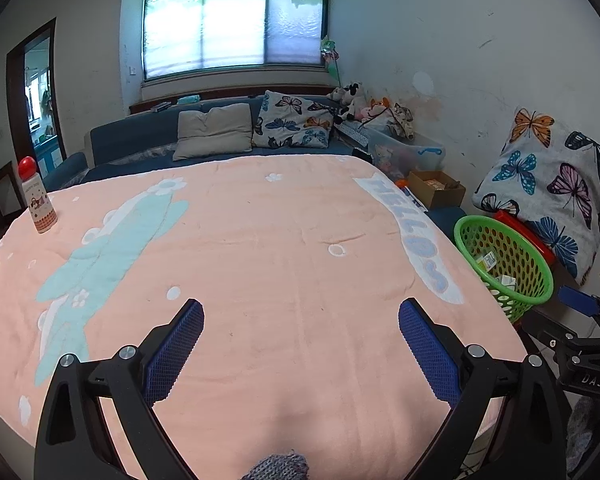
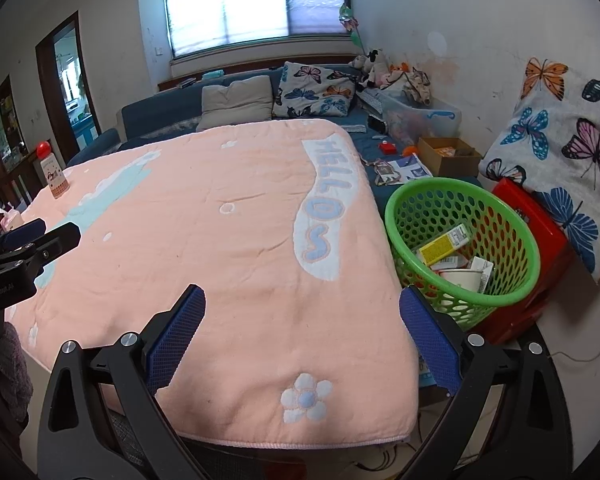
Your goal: Collect trash
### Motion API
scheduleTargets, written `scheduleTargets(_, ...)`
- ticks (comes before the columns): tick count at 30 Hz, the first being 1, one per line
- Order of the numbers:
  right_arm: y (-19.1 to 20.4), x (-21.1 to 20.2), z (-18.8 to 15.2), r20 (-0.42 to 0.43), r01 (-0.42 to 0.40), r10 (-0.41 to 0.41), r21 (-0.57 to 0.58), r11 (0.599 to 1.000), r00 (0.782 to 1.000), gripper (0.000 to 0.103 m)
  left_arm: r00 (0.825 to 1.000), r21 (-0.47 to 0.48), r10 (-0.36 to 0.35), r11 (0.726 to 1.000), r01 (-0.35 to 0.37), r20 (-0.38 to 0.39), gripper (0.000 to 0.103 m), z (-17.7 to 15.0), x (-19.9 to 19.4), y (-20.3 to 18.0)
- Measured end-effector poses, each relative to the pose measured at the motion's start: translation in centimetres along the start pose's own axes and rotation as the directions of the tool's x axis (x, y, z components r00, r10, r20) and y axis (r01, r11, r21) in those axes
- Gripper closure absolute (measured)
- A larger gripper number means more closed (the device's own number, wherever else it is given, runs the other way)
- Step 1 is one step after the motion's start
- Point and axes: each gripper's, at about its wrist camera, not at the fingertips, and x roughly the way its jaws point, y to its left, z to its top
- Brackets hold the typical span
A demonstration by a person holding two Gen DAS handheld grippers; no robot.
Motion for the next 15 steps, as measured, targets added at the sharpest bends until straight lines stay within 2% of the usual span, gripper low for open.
scheduleTargets(15,0.01,0.27,-0.06,-0.002,-0.005,0.005,0.0,1.0,1.0,0.006,1.0,-0.007,0.008,1.0,-0.008,0.005,0.008,0.22,0.17,0.06)
